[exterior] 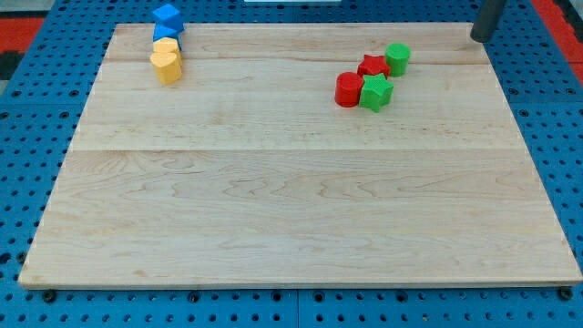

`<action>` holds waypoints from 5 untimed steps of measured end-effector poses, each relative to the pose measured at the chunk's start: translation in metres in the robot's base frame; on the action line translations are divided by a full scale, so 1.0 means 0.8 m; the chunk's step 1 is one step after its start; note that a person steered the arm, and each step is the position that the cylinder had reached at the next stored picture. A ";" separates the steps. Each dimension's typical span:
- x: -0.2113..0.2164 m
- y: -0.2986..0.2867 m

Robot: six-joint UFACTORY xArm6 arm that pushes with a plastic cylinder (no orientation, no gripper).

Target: Move the green circle towards the top

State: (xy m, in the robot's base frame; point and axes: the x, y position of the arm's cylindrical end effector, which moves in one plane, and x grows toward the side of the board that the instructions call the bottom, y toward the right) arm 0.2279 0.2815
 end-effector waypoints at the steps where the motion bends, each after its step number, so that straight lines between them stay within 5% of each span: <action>1: 0.018 -0.039; 2: 0.027 -0.102; 4: 0.063 -0.055; 5: 0.063 -0.153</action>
State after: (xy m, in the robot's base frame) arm 0.2786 0.1587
